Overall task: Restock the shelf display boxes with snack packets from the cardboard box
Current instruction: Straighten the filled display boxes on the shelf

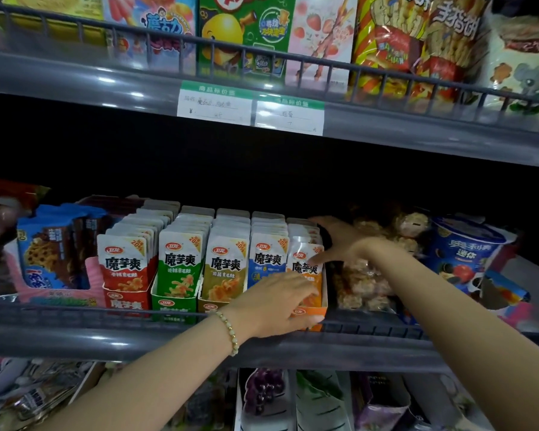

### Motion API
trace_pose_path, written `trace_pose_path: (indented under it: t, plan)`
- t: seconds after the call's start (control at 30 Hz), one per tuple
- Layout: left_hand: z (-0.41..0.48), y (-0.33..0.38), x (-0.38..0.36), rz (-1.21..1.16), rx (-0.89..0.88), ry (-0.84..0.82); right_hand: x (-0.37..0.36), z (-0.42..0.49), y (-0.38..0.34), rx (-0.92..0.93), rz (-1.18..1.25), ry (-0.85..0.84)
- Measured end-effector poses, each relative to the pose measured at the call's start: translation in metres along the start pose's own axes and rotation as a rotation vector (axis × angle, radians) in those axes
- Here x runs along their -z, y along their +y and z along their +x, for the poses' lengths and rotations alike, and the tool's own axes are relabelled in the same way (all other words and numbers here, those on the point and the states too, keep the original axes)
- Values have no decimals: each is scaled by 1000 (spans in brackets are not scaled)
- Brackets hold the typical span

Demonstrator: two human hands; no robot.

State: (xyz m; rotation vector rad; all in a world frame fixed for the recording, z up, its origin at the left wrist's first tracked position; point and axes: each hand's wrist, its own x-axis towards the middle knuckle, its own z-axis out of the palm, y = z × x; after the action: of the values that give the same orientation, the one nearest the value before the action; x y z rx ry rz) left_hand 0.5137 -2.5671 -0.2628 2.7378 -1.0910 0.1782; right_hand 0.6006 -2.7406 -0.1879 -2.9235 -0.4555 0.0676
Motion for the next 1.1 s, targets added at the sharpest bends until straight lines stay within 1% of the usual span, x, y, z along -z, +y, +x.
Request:
trace_pose_path:
  t: [0.07,0.13,0.23,0.43,0.57,0.67,0.77,0.97,1.1]
  plan:
    - [12,1,-3,58,4,-90,-8,10,2,-16,-64,-6]
    - [20,-2,-9,116,28,-180,-14,20,2,-36,-74,-15]
    - [22,-6,-18,152,44,-235,-20,30,-2,-15,-78,-42]
    - [22,-6,-25,171,53,-186,-18,23,-10,58,-33,-17]
    - [21,-2,-25,191,44,-147,-21,9,-6,96,41,5]
    - [18,2,-25,192,53,-130,-24,-3,-2,126,-16,16]
    - [16,5,-28,194,68,-100,-26,-9,-1,155,-81,72]
    - [15,6,-25,124,70,-60,-30,-16,-1,200,-151,138]
    - [13,5,-20,87,68,-78,-31,-11,-6,201,-137,263]
